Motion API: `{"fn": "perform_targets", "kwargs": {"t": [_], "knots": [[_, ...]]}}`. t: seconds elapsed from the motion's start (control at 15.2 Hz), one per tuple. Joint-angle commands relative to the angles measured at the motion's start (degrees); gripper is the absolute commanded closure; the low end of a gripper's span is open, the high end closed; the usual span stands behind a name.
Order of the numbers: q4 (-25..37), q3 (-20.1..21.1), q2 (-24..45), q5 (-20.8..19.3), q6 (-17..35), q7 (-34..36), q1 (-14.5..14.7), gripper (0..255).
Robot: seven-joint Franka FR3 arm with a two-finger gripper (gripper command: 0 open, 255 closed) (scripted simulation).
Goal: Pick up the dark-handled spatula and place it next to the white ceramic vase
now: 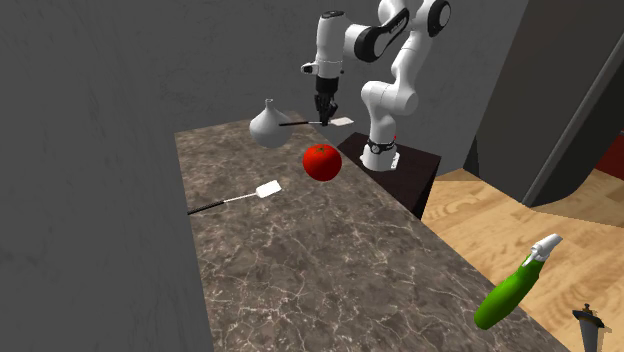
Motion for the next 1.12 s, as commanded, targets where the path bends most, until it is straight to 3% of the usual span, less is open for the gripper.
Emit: {"fn": "perform_targets", "kwargs": {"t": [0.0, 1.06], "knots": [[-1.4, -0.2, 0.2, -0.2, 1.7, -0.1, -0.1, 255], [-10.8, -1.1, 5.5, -1.1, 16.4, 0.3, -0.4, 255]]}}
